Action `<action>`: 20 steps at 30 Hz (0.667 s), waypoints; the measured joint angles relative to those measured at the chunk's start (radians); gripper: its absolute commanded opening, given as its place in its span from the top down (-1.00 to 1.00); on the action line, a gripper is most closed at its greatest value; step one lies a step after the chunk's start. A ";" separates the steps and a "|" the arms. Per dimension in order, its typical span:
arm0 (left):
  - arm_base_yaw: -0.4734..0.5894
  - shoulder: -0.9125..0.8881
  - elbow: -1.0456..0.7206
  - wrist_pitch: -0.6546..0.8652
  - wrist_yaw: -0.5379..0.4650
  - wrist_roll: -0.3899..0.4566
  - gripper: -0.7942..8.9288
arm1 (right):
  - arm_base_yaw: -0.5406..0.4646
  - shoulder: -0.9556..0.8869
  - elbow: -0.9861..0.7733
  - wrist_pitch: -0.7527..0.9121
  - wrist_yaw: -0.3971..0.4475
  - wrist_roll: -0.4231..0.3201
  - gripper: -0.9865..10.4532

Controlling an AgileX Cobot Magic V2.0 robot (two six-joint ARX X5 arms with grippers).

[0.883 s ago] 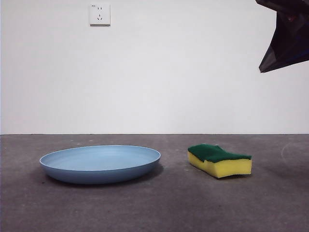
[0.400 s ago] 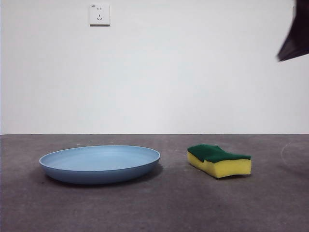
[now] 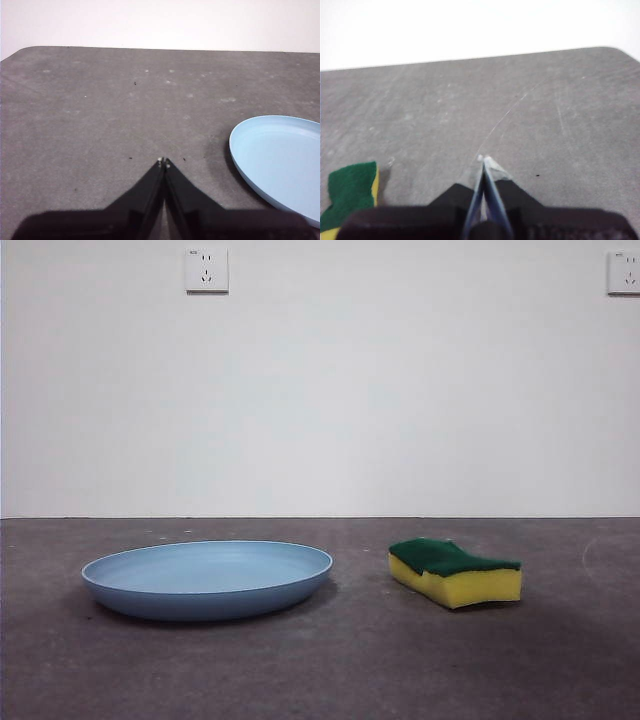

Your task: Pick up the plate,pick up the cloth,clean the plate with the cloth

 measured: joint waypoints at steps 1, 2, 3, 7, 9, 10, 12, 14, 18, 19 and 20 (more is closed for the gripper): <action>0.000 0.000 0.000 0.000 0.000 0.000 0.84 | -0.002 -0.025 -0.020 0.012 0.000 0.000 0.83; 0.000 0.000 0.000 0.000 0.000 0.000 0.84 | -0.003 -0.048 -0.039 0.024 0.000 0.001 0.83; 0.000 0.000 0.000 0.000 0.000 0.000 0.84 | -0.003 -0.076 -0.062 0.032 0.000 0.002 0.83; 0.000 0.000 0.000 0.000 0.000 0.000 0.84 | -0.003 -0.129 -0.117 0.047 0.000 0.004 0.83; 0.000 0.000 0.000 0.000 0.000 0.000 0.84 | -0.003 -0.129 -0.137 0.059 0.000 0.005 0.83; 0.000 0.000 0.000 0.000 0.000 0.000 0.84 | -0.003 -0.129 -0.147 0.060 0.000 0.007 0.83; 0.000 0.000 0.000 0.000 0.000 0.000 0.84 | -0.003 -0.129 -0.166 0.060 0.000 0.015 0.83; 0.000 0.000 0.000 0.000 0.000 0.000 0.84 | -0.003 -0.129 -0.182 0.061 0.000 0.025 0.83; 0.000 0.000 0.000 0.000 0.000 0.000 0.84 | -0.003 -0.129 -0.206 0.067 -0.007 0.046 0.83; 0.000 0.000 0.000 0.000 0.000 0.000 0.84 | -0.003 -0.129 -0.207 0.067 -0.017 0.048 0.83; 0.000 0.000 0.000 0.000 0.000 0.000 0.84 | -0.003 -0.129 -0.208 0.068 -0.026 0.050 0.83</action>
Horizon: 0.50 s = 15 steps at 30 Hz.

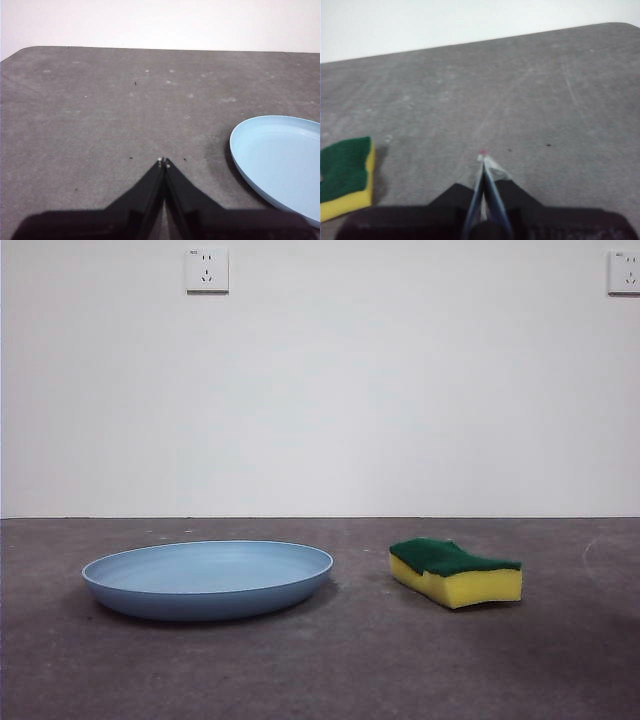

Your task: Pick up the plate,pick up the cloth,clean the plate with the cloth

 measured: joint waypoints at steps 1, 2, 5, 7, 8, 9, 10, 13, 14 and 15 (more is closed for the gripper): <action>0.000 0.000 0.000 0.000 0.000 0.000 0.84 | 0.000 0.000 0.000 0.002 -0.008 0.001 0.83; 0.000 0.000 0.000 0.000 0.000 0.000 0.84 | 0.000 0.000 0.000 0.002 -0.017 0.003 0.83; 0.000 0.000 0.000 0.000 0.000 0.000 0.84 | 0.000 0.000 0.000 0.005 -0.049 0.027 0.83; 0.000 0.000 0.000 0.000 0.000 0.000 0.84 | 0.000 0.000 0.000 0.005 -0.050 0.039 0.83; 0.000 0.000 0.000 0.000 0.000 0.000 0.84 | 0.000 0.000 0.000 0.005 -0.049 0.042 0.83; 0.000 0.000 0.000 0.000 0.000 0.000 0.84 | 0.000 0.000 0.000 0.005 -0.049 0.045 0.83; 0.000 0.000 0.000 0.000 0.000 0.000 0.84 | 0.000 0.000 0.000 0.005 -0.049 0.048 0.83; 0.000 0.000 0.000 0.000 0.000 0.000 0.84 | 0.000 0.000 0.000 0.005 -0.049 0.051 0.83; 0.000 0.000 0.000 0.000 0.000 0.000 0.84 | 0.000 0.000 0.000 0.005 -0.049 0.052 0.83; 0.000 0.000 0.000 0.000 0.000 0.000 0.84 | 0.000 0.000 0.000 0.005 -0.049 0.052 0.83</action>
